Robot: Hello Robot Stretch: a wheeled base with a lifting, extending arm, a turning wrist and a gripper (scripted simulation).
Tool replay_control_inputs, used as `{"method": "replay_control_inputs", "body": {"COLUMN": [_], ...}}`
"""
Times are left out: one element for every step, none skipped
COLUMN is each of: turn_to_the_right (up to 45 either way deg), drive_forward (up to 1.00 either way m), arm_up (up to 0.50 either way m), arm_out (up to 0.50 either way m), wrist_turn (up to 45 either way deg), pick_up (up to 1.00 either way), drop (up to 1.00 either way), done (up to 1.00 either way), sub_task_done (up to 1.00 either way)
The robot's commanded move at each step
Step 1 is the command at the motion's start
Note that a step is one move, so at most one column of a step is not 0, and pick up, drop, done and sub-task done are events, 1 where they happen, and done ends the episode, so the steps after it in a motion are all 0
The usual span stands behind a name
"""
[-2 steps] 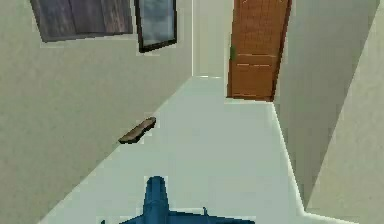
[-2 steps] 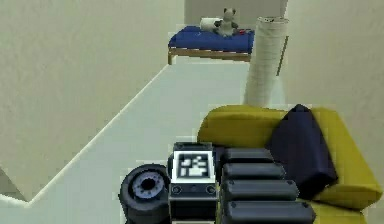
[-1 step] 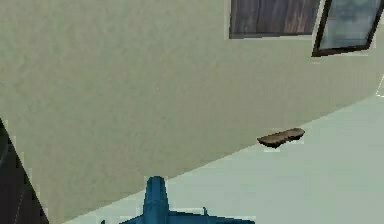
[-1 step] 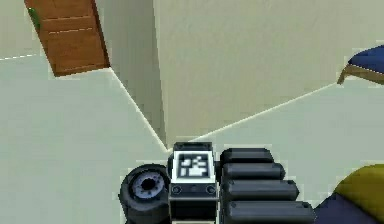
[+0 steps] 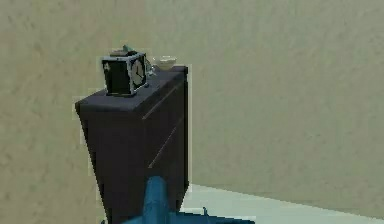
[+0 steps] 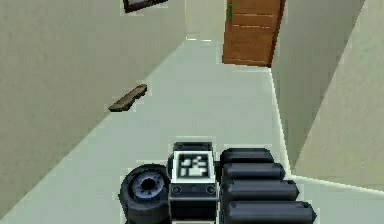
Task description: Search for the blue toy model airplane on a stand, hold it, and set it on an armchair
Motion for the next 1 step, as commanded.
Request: {"method": "replay_control_inputs", "body": {"turn_to_the_right": [-45.0], "drive_forward": [0.0], "arm_up": [0.0], "arm_out": [0.0], "wrist_turn": [0.0], "pick_up": [0.0], "drop": [0.0], "done": [0.0], "sub_task_done": [0.0]}}
